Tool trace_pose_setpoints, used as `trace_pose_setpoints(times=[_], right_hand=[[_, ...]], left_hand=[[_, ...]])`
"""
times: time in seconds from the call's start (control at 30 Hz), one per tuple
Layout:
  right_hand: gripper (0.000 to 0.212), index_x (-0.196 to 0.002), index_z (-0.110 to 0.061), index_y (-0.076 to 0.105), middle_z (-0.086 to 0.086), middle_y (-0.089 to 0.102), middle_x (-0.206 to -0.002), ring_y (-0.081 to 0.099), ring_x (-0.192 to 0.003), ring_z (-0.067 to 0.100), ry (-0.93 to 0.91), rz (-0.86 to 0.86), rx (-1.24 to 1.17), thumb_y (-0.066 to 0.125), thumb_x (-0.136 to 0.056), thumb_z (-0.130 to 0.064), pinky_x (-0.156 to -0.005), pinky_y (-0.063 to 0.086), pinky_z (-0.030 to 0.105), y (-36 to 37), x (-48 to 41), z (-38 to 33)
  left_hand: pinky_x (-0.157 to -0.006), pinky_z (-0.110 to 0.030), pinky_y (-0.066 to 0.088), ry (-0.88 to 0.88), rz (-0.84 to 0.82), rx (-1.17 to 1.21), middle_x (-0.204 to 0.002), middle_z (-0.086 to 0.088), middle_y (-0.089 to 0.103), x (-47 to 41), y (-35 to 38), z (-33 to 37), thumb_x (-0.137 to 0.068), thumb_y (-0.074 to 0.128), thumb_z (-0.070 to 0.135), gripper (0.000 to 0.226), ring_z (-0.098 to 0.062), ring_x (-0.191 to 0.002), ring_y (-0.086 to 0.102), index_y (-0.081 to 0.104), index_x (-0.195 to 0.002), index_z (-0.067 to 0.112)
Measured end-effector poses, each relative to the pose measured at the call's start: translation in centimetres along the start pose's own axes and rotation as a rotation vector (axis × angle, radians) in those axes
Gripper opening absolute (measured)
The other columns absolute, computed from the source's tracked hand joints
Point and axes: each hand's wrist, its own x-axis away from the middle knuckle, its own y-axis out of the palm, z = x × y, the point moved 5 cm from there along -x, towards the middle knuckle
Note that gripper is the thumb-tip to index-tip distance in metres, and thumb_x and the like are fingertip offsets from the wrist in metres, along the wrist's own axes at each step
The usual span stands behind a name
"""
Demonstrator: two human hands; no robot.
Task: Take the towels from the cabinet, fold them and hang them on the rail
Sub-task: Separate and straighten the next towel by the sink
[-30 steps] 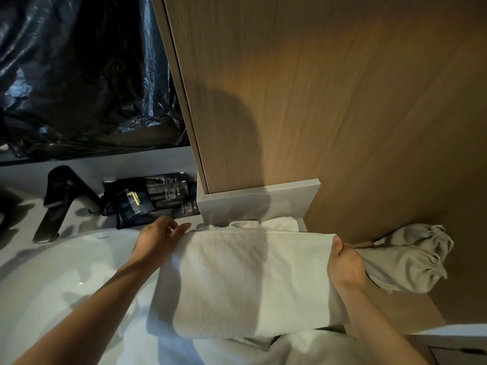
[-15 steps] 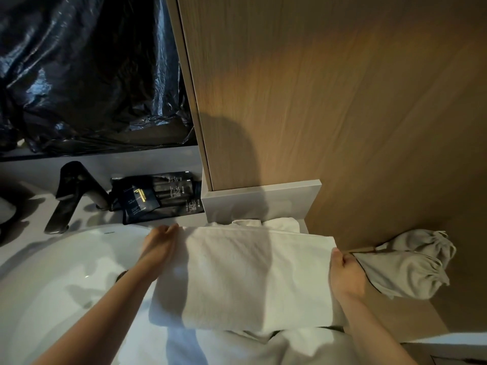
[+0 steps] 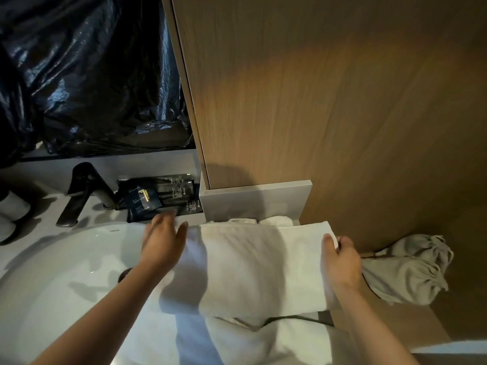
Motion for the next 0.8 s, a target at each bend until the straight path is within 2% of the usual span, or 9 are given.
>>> trace_pose_setpoints(times=[0.07, 0.2, 0.3, 0.37, 0.43, 0.53, 0.6, 0.7, 0.8], right_hand=[[0.024, -0.080, -0.018, 0.049, 0.003, 0.056, -0.060, 0.054, -0.056, 0.018, -0.063, -0.038, -0.020, 0.049, -0.097, -0.035, -0.048, 0.037, 0.027, -0.6, 0.3, -0.8], [0.018, -0.087, -0.018, 0.053, 0.005, 0.058, -0.066, 0.051, -0.057, 0.018, -0.173, -0.126, -0.080, 0.052, -0.097, -0.034, -0.052, 0.039, 0.032, -2.1, 0.8, -2.4], [0.014, -0.092, -0.021, 0.055, 0.000, 0.059, -0.070, 0.053, -0.059, 0.014, -0.246, -0.142, -0.098, 0.054, -0.097, -0.034, -0.051, 0.039, 0.026, -3.1, 1.5, -3.5], [0.011, -0.090, -0.023, 0.055, -0.005, 0.058, -0.070, 0.051, -0.058, 0.006, -0.298, -0.141, -0.120, 0.057, -0.095, -0.033, -0.049, 0.037, 0.017, -3.8, 1.9, -4.2], [0.011, -0.087, -0.026, 0.055, -0.008, 0.057, -0.068, 0.050, -0.058, 0.002, -0.331, -0.156, -0.155, 0.061, -0.094, -0.032, -0.051, 0.039, 0.014, -4.7, 2.1, -4.5], [0.018, -0.083, -0.031, 0.055, -0.018, 0.058, -0.068, 0.051, -0.059, -0.003, -0.332, -0.203, -0.223, 0.061, -0.088, -0.047, -0.051, 0.039, 0.010, -5.7, 2.7, -4.9], [0.024, -0.084, -0.035, 0.056, -0.021, 0.057, -0.066, 0.050, -0.057, -0.003, -0.325, -0.188, -0.261, 0.055, -0.080, -0.058, -0.049, 0.038, 0.010, -6.2, 3.1, -5.2], [0.020, -0.088, -0.038, 0.055, -0.020, 0.058, -0.070, 0.051, -0.060, -0.003, -0.346, -0.162, -0.247, 0.051, -0.082, -0.057, -0.049, 0.039, 0.010, -6.5, 3.6, -5.5], [0.025, -0.089, -0.040, 0.053, -0.021, 0.059, -0.078, 0.054, -0.066, -0.005, -0.330, -0.162, -0.246, 0.050, -0.084, -0.064, -0.048, 0.037, 0.012, -6.7, 3.7, -5.8]], left_hand=[[-0.103, -0.041, 0.039, 0.077, 0.030, 0.002, -0.131, -0.017, 0.055, 1.1, -0.6, 2.2, -0.097, 0.053, 0.028, 0.043, -0.033, -0.123, 0.048, 0.051, -0.134, 0.005], [-0.094, -0.032, 0.043, 0.334, -0.031, 0.141, -0.122, -0.011, 0.062, 3.0, -0.2, 8.6, -0.095, 0.058, 0.023, 0.032, -0.028, -0.112, 0.057, 0.061, -0.122, 0.007], [-0.099, -0.030, 0.039, 0.449, -0.121, 0.175, -0.132, -0.011, 0.056, 3.7, 1.7, 13.6, -0.097, 0.054, 0.028, 0.041, -0.027, -0.119, 0.054, 0.052, -0.133, 0.008], [-0.105, -0.028, 0.033, 0.496, -0.210, 0.178, -0.143, -0.008, 0.048, 3.7, 3.4, 16.3, -0.098, 0.051, 0.034, 0.050, -0.024, -0.129, 0.047, 0.042, -0.142, 0.011], [-0.113, -0.031, 0.028, 0.497, -0.374, 0.195, -0.152, -0.002, 0.038, 3.6, 4.9, 18.2, -0.097, 0.046, 0.046, 0.061, -0.019, -0.138, 0.037, 0.032, -0.149, 0.016], [-0.114, -0.031, 0.026, 0.476, -0.534, 0.277, -0.153, 0.002, 0.037, 3.1, 6.2, 19.6, -0.095, 0.044, 0.056, 0.067, -0.014, -0.139, 0.035, 0.028, -0.150, 0.021], [-0.108, -0.027, 0.031, 0.521, -0.502, 0.236, -0.143, -0.002, 0.050, 2.8, 6.1, 20.0, -0.097, 0.041, 0.054, 0.057, -0.017, -0.132, 0.045, 0.042, -0.142, 0.018], [-0.095, -0.036, 0.045, 0.612, -0.411, 0.179, -0.104, -0.004, 0.068, 2.6, 5.6, 20.5, -0.099, 0.042, 0.049, 0.043, -0.021, -0.101, 0.061, 0.065, -0.107, 0.014], [-0.072, -0.030, 0.043, 0.646, -0.327, 0.266, -0.073, 0.003, 0.056, 2.1, 4.7, 20.6, -0.097, 0.053, 0.040, 0.035, -0.013, -0.073, 0.052, 0.060, -0.076, 0.012]])
